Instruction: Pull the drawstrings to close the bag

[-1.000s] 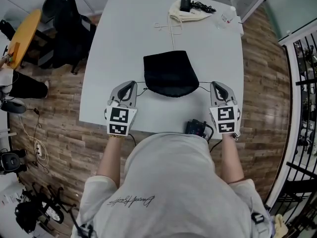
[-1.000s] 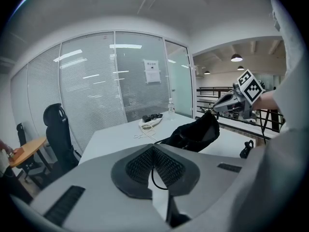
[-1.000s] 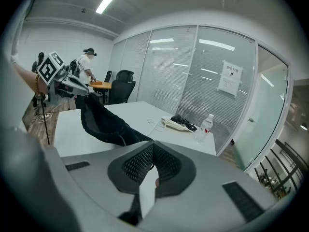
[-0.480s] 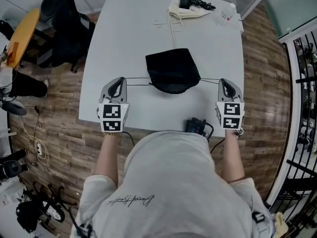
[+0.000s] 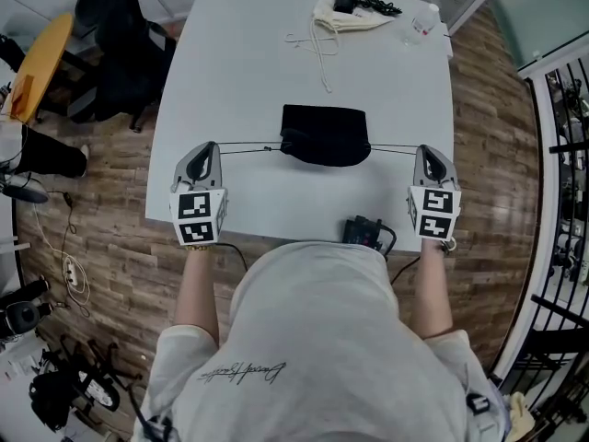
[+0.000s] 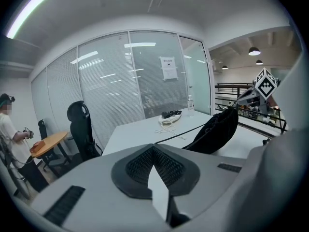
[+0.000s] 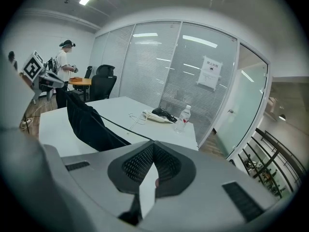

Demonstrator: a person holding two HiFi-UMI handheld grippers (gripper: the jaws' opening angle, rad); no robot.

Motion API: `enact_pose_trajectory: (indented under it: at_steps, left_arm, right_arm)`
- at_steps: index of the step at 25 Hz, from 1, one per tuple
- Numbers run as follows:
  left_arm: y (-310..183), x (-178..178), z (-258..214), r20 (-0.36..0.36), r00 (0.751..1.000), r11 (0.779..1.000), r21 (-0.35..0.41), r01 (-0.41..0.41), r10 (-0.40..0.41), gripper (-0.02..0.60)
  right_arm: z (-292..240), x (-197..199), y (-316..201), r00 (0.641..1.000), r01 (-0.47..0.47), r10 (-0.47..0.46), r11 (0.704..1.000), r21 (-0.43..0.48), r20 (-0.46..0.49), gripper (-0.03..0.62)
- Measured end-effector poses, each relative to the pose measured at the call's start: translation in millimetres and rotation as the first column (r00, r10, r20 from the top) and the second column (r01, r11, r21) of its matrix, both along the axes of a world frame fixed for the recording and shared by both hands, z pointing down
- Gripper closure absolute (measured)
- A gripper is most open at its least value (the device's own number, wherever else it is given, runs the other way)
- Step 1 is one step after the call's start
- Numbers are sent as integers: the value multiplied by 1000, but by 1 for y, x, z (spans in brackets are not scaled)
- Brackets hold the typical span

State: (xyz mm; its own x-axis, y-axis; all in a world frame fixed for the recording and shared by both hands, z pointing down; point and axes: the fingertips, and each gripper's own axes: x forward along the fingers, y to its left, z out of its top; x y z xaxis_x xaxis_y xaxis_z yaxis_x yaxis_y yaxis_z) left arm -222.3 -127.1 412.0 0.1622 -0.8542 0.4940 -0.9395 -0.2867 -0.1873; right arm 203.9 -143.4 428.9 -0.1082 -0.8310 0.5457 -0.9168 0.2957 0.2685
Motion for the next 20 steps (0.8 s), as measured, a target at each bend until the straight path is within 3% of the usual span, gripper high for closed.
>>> enact_pose_trajectory:
  at_steps: [14,20]
  left_arm:
    - [-1,-30,-13,11,991,990,60,131,-132,571]
    - [-2,-35,-10,7,989,988,53,144,-145,571]
  right_arm:
    - [-1,40,0,992,-120,121,993,-14,44,571]
    - [5,50,4,991,-130,131,991,-20,14,571]
